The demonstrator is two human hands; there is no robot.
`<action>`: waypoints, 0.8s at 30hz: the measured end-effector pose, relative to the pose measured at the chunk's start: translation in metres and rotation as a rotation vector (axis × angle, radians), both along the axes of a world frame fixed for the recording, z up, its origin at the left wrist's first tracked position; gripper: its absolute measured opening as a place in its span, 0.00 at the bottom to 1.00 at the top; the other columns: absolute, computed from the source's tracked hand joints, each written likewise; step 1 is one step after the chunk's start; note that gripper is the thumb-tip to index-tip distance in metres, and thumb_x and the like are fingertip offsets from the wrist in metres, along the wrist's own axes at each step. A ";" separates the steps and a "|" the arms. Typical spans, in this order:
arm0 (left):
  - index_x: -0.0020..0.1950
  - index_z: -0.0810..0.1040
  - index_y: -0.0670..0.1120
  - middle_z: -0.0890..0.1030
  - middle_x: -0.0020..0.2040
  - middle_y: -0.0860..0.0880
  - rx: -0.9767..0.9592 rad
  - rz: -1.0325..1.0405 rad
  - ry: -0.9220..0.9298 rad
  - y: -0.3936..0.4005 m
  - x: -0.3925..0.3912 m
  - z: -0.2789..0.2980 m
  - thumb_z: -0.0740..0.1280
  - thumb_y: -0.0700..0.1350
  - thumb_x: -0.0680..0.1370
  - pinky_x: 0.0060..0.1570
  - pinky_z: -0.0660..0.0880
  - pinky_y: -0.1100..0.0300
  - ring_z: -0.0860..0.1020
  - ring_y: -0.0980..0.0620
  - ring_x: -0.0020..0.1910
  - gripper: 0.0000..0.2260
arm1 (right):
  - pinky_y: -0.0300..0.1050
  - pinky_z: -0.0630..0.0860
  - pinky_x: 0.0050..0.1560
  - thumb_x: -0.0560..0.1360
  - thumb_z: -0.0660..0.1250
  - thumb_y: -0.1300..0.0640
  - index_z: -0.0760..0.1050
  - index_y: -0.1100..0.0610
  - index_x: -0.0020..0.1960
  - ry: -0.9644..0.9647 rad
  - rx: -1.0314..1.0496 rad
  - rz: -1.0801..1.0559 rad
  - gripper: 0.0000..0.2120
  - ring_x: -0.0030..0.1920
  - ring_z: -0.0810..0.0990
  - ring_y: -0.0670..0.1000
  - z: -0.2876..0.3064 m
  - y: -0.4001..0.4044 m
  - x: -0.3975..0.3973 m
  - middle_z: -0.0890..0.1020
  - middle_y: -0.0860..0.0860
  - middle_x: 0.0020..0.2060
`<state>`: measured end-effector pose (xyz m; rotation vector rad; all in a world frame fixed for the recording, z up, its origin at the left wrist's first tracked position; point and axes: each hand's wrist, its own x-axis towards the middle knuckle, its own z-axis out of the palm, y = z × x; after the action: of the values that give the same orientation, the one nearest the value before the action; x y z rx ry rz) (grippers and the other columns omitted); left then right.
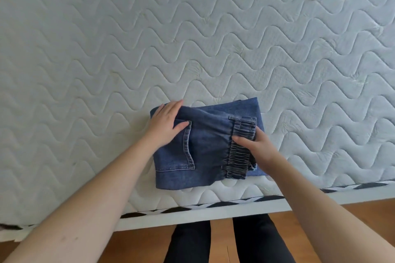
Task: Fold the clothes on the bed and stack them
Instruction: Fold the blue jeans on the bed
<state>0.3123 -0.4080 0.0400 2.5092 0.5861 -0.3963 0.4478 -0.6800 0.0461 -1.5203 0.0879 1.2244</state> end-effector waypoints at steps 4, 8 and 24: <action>0.65 0.77 0.46 0.81 0.61 0.48 -0.121 -0.227 -0.090 0.011 0.008 0.001 0.62 0.59 0.78 0.65 0.67 0.52 0.77 0.46 0.61 0.22 | 0.46 0.80 0.50 0.68 0.78 0.53 0.79 0.59 0.59 0.098 0.129 0.064 0.22 0.54 0.83 0.59 0.002 -0.014 0.001 0.84 0.60 0.54; 0.62 0.77 0.46 0.82 0.56 0.48 -0.121 -0.327 0.026 0.013 0.015 -0.005 0.61 0.60 0.80 0.57 0.70 0.52 0.79 0.46 0.57 0.20 | 0.48 0.80 0.49 0.70 0.74 0.56 0.78 0.61 0.59 0.132 0.112 0.004 0.19 0.52 0.84 0.59 0.000 -0.012 0.003 0.84 0.61 0.53; 0.61 0.76 0.41 0.78 0.56 0.44 0.393 -0.139 -0.262 -0.029 0.031 -0.038 0.69 0.46 0.78 0.63 0.70 0.47 0.76 0.42 0.57 0.14 | 0.52 0.50 0.76 0.78 0.64 0.56 0.52 0.53 0.79 -0.981 -0.711 0.236 0.33 0.76 0.57 0.52 -0.024 0.036 -0.005 0.60 0.52 0.76</action>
<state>0.3430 -0.4366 0.0017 2.9244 0.4180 0.0069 0.4431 -0.6445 0.0223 -2.6690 -0.3501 0.4933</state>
